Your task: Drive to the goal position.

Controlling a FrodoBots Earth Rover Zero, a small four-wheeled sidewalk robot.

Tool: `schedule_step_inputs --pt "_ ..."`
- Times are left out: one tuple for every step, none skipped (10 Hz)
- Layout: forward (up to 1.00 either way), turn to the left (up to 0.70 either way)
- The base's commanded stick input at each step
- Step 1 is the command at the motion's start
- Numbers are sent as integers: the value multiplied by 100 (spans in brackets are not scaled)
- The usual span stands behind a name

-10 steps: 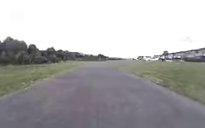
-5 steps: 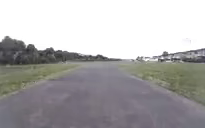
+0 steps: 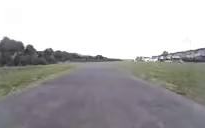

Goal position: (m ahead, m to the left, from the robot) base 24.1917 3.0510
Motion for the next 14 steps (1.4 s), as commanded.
schedule_step_inputs --pt "70 0" --pt "70 0" --pt "70 0" --pt "70 0" --pt "70 0" --pt "70 0" --pt "70 0" --pt "70 0" --pt "70 0" --pt "70 0" --pt "70 0" --pt "70 0" --pt "70 0" --pt "70 0"
